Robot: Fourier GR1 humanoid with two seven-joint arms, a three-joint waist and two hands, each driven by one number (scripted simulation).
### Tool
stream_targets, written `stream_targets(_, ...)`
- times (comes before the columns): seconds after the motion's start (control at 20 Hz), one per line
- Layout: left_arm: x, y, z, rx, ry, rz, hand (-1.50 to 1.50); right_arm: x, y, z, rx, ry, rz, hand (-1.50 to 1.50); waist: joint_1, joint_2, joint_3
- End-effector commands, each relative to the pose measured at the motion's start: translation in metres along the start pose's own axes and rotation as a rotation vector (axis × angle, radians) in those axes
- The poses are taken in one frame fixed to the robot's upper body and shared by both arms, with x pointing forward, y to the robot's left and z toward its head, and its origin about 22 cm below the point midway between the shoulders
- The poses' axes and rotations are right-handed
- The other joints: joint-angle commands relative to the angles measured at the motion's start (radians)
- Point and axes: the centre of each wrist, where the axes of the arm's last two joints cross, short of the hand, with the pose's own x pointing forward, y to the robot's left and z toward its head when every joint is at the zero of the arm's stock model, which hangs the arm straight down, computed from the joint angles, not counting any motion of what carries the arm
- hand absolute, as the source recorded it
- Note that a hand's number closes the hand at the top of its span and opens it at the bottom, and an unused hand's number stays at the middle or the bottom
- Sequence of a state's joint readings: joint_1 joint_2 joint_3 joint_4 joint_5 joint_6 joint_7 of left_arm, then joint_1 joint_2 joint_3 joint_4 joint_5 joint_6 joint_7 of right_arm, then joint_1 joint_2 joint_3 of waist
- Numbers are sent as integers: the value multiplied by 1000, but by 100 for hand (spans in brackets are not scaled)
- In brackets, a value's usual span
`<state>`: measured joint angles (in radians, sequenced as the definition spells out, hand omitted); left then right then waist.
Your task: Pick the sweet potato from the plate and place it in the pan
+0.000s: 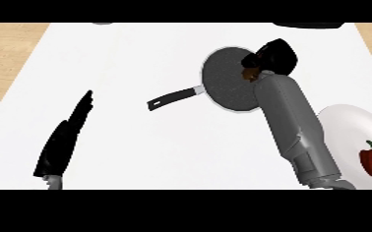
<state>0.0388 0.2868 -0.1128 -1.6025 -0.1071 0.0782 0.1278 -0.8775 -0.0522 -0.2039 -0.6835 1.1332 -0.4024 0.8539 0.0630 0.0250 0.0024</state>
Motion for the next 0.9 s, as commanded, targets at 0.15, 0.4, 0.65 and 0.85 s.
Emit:
stream_targets(0.15, 6, 1, -2, -17, -14, 1, 0, -9, 18, -4, 173, 222, -338, -150, 19, 8, 2)
stream_targets(0.4, 6, -8, -8, -3, 4, 4, 0, -4, 5, -15, 24, 91, -520, -150, 9, 9, 2)
stream_targets(0.65, -2, -4, -4, -7, -8, 1, 0, -4, 5, -14, -214, 60, -664, -150, 5, 5, 1)
stream_targets(0.85, -4, -13, -3, 14, 7, -1, 0, -18, -9, -33, -347, 120, -741, -150, -20, -6, 0)
